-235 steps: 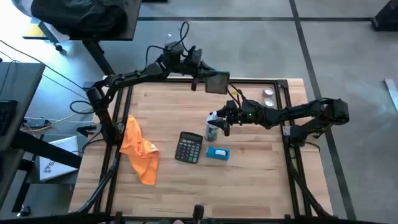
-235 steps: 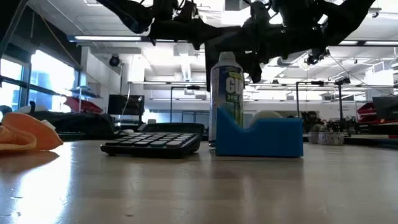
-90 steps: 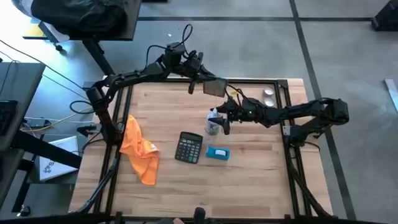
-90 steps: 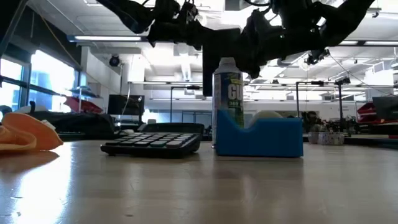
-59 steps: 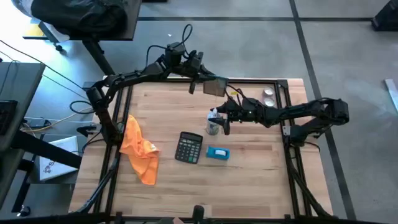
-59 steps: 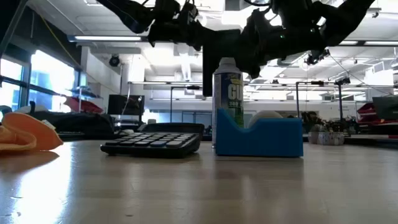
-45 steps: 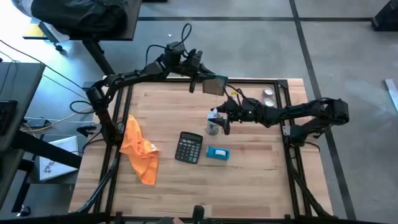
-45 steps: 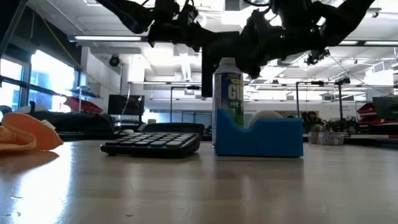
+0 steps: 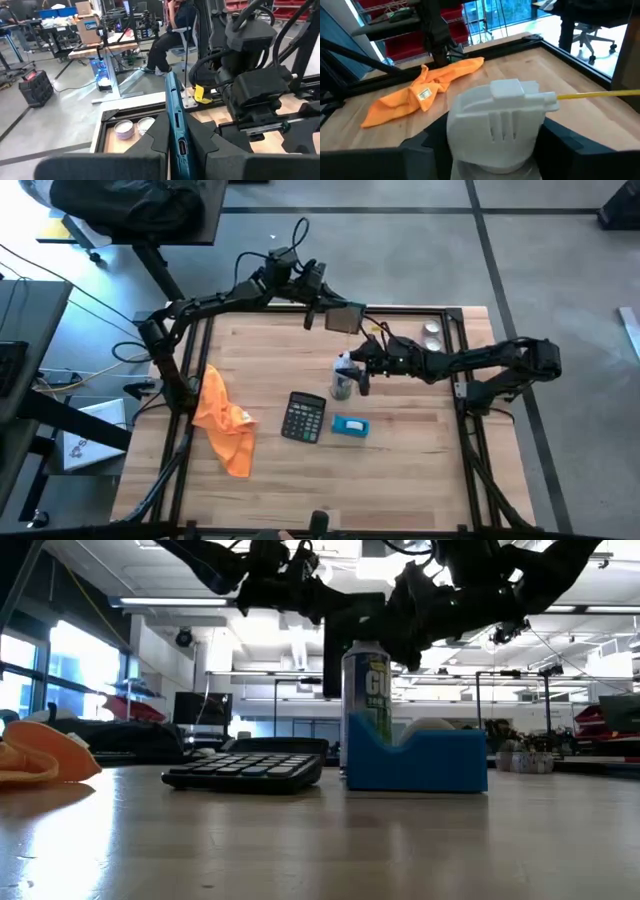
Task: Apply microfiber cloth
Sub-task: Spray the front of the cellphone with spray bottle
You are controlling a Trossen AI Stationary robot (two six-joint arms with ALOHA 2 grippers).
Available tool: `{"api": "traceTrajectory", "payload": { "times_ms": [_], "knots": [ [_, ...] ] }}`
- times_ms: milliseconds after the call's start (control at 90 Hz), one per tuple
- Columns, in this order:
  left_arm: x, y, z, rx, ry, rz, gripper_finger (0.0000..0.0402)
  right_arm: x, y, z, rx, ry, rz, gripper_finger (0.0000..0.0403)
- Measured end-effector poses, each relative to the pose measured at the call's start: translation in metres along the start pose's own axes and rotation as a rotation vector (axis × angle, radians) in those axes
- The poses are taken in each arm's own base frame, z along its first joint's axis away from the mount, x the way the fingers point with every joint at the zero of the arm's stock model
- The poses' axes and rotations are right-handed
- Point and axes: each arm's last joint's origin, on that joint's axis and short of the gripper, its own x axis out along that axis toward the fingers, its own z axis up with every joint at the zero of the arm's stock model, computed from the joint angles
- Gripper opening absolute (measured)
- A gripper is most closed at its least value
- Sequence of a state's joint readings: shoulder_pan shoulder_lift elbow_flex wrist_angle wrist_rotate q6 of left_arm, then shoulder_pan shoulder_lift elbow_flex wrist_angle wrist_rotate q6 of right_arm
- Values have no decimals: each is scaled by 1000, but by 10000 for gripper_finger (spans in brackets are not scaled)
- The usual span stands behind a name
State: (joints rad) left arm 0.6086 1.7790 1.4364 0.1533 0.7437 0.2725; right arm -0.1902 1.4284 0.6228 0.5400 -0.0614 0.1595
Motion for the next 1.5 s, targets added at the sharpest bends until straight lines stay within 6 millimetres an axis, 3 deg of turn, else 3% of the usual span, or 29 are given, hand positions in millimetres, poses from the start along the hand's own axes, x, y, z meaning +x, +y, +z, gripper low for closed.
{"api": "traceTrajectory", "payload": {
  "times_ms": [200, 389, 478, 578, 756, 1056, 1300, 1500],
  "knots": [
    [0, 0, 0, 1, 0, 0, 10, 0, 0, 0, -4, -1, -2, 183],
    [0, 0, 0, 1, 0, -2, 10, 0, 0, -3, -11, 18, -3, 281],
    [0, 0, 0, 9, 2, 5, 10, 0, 0, -3, -14, 13, -4, 296],
    [0, 1, 0, 20, 6, 23, 10, 0, 0, -3, -24, 12, -4, 271],
    [-3, 4, 0, 8, -2, 35, 10, 0, -1, 0, -53, -3, -13, 167],
    [-7, 12, 0, 21, -13, 111, 10, 0, 0, -1, -73, -2, -4, 168],
    [-6, 12, 0, 18, -9, 108, 10, 0, 0, 0, -88, -8, -2, 299],
    [-6, 12, 0, 20, -9, 108, 10, 0, 0, 2, -118, -32, -2, 297]
  ]
}}
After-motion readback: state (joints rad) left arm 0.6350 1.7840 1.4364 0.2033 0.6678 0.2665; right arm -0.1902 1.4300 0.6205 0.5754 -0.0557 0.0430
